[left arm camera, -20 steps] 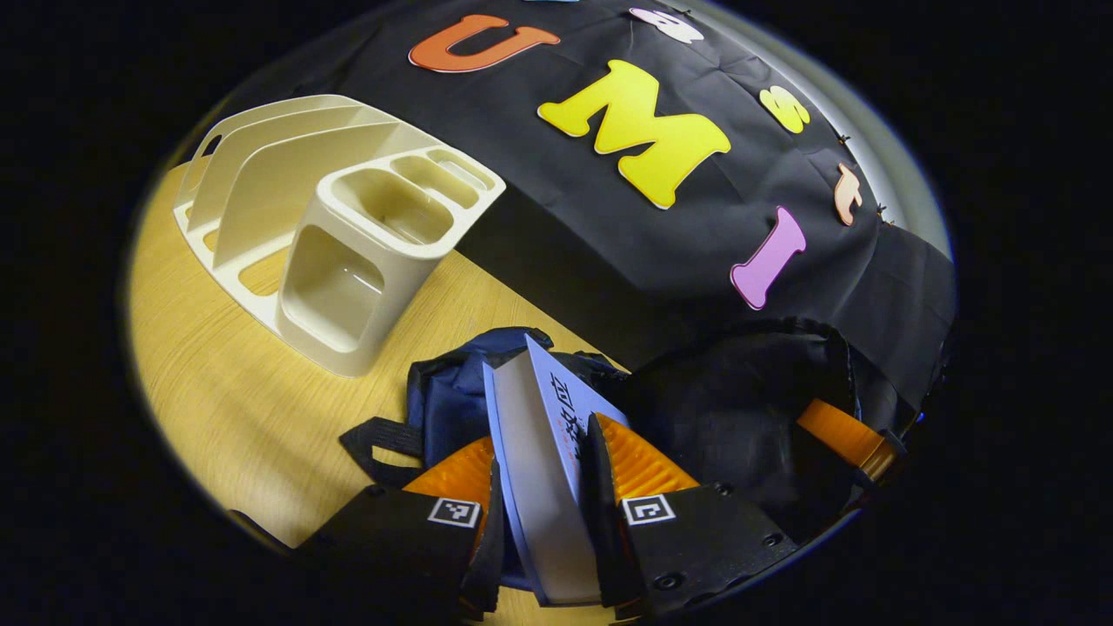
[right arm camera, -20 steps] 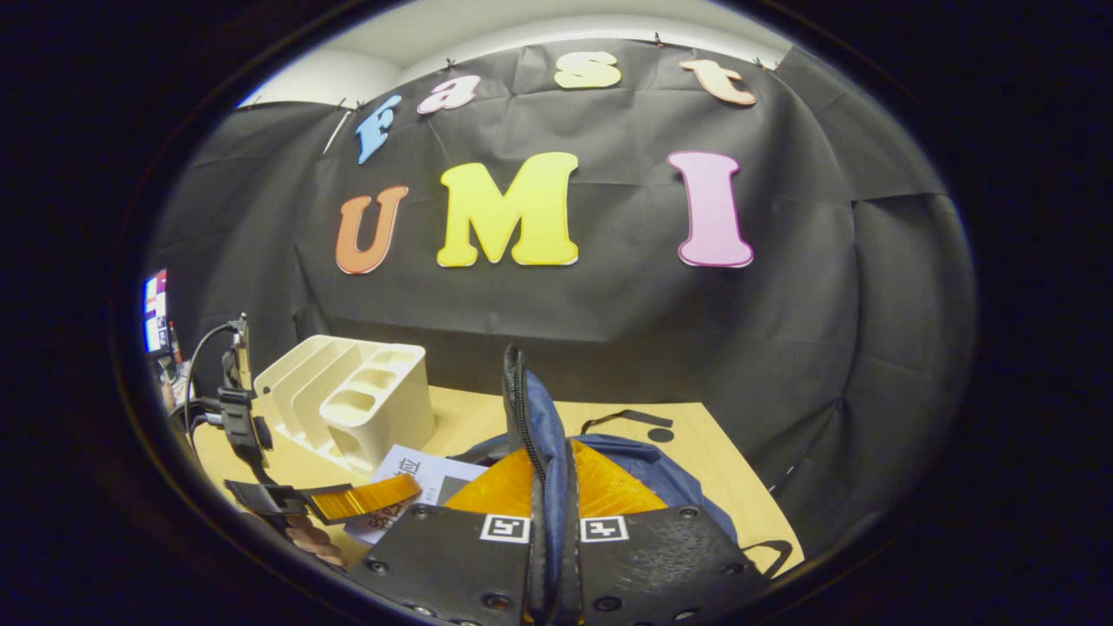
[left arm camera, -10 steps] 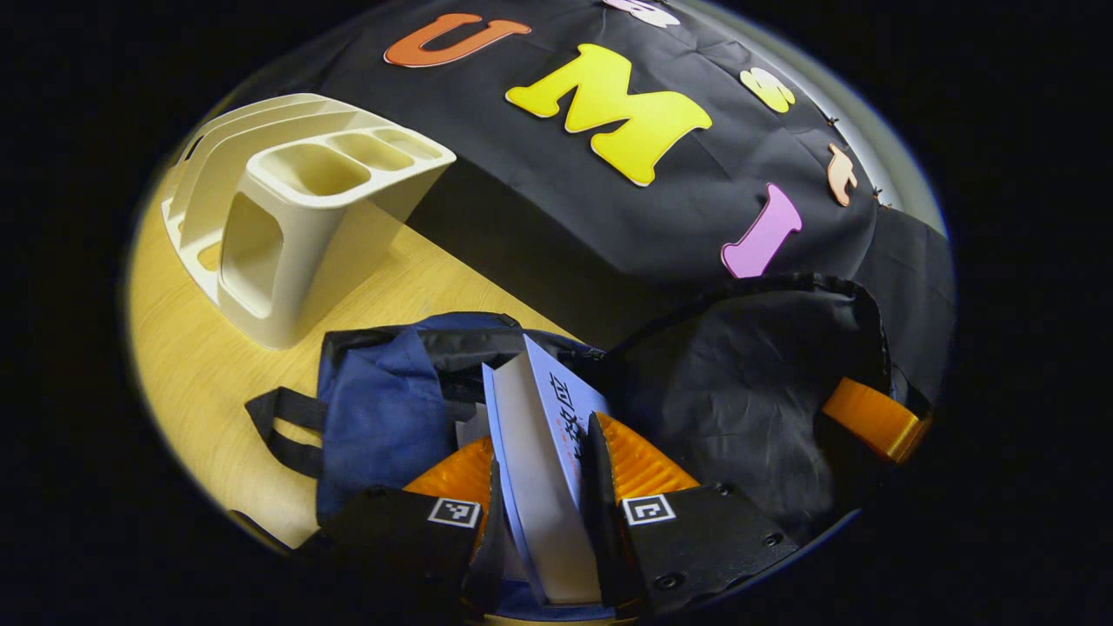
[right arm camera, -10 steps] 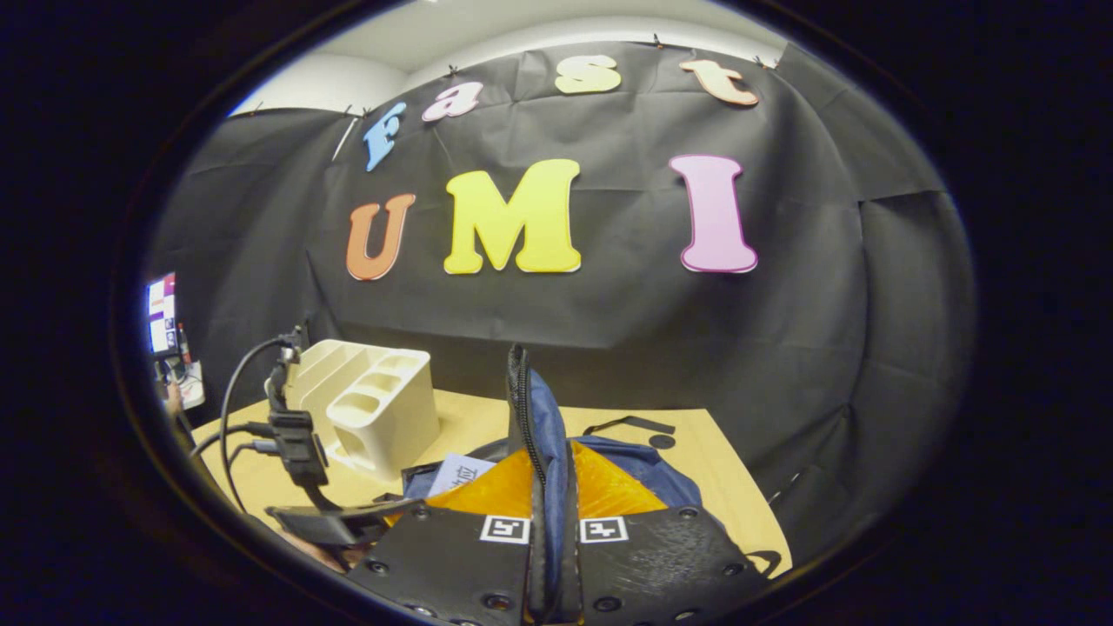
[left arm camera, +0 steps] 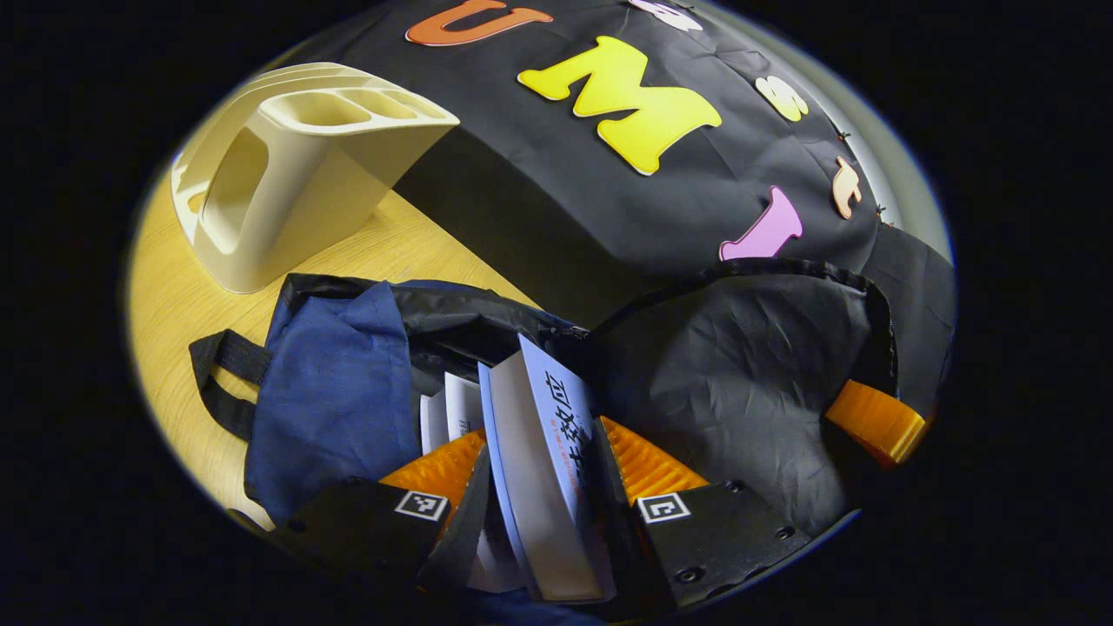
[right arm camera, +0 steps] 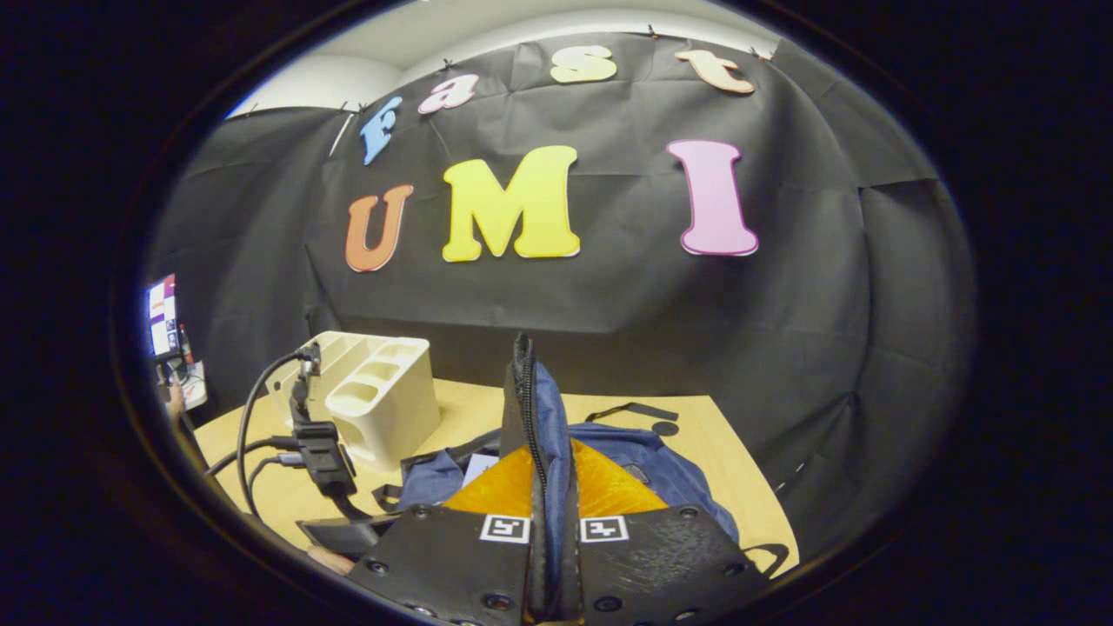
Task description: Open the schoolbag, grab two books from the bookshelf and put them into the schoolbag.
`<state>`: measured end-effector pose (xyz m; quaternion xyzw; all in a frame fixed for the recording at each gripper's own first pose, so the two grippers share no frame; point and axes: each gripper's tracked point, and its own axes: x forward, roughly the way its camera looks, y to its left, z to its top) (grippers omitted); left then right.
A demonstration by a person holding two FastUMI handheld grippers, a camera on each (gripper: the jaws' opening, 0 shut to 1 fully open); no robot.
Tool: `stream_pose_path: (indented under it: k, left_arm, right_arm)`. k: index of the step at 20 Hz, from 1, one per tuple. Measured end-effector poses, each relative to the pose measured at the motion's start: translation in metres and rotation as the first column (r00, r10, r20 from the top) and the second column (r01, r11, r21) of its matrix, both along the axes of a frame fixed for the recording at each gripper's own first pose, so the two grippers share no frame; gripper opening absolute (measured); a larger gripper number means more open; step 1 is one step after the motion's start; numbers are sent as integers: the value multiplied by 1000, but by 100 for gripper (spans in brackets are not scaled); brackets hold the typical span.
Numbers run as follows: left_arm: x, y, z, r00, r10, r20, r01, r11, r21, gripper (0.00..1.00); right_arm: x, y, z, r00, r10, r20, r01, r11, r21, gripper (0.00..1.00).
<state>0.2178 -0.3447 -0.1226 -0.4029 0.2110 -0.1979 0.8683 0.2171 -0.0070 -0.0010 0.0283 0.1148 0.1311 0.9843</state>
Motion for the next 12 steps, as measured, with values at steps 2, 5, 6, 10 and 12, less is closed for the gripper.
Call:
stream_pose_path:
  k: [2, 5, 6, 10, 12]
  left_arm:
    - [-4, 1, 0, 999, -34, 7, 34, 999, 23, 70]
    - [-13, 9, -2, 998, -66, 8, 65, 995, 72, 75]
    - [-17, 14, -3, 998, -69, 6, 68, 994, 90, 76]
    - [-18, 53, -18, 1000, -4, -7, 5, 982, 186, 77]
    - [-26, 66, -19, 1000, 4, -25, 0, 988, 152, 77]
  right_arm:
    - [-1, -2, -3, 1000, -9, -4, 9, 1000, 1, 6]
    - [-3, -5, -13, 999, -34, -16, 33, 999, -27, 7]
    - [-2, -8, -17, 999, -48, -19, 47, 998, -41, 7]
    - [-8, -9, -37, 995, -75, -65, 71, 995, -66, 8]
    - [-12, -8, -37, 994, -87, -65, 83, 994, -65, 8]
